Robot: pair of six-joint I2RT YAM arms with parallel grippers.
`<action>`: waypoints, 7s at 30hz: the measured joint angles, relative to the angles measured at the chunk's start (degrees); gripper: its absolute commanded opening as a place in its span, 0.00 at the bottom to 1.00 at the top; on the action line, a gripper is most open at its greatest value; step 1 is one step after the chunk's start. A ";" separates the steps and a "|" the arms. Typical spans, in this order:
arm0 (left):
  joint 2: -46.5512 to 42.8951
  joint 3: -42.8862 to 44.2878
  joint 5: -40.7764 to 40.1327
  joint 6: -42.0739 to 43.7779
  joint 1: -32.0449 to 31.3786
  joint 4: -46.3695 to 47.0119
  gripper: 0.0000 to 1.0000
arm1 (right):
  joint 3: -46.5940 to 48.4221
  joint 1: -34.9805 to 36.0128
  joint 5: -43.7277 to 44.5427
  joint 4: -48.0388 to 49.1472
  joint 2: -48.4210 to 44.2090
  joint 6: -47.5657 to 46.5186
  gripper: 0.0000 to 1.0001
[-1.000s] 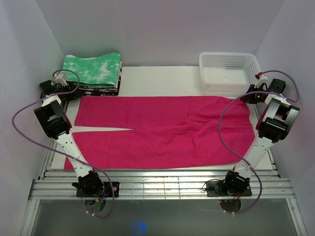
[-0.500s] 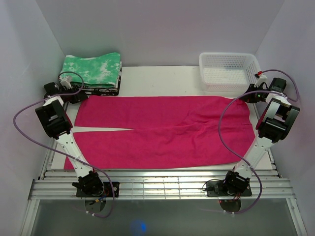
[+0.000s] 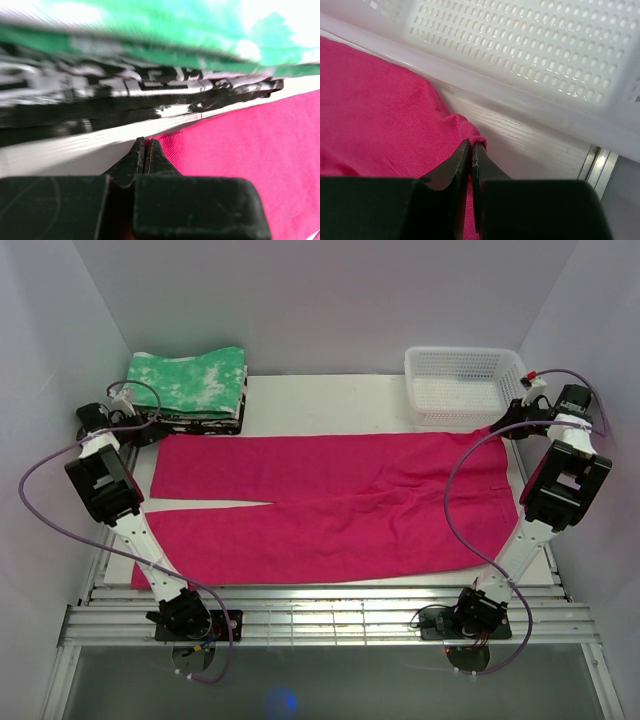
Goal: Fold and stack the trousers
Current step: Fold the trousers
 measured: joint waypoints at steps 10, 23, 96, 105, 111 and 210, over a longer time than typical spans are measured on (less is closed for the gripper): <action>-11.65 -0.42 8.07 5.55 4.83 -5.05 0.00 | 1.40 -0.15 -4.83 -3.87 -6.27 -5.14 0.08; -28.50 -13.66 16.68 27.08 14.01 -21.57 0.00 | 0.00 -4.98 -9.46 -16.57 -14.14 -23.69 0.08; -11.63 -8.41 -17.86 30.80 -1.66 -41.40 0.47 | -20.83 13.70 18.53 -21.70 -12.90 -25.66 0.47; -24.79 -12.37 -15.93 57.96 0.11 -45.72 0.59 | -19.63 10.71 16.35 -29.18 -24.65 -41.42 0.70; -36.72 -14.23 -15.63 75.41 0.66 -48.81 0.61 | -21.11 8.85 19.15 -30.86 -32.48 -58.64 0.71; -21.70 -4.02 -16.11 46.84 0.59 -2.91 0.00 | -11.69 12.92 14.08 -2.97 -24.57 -55.58 0.08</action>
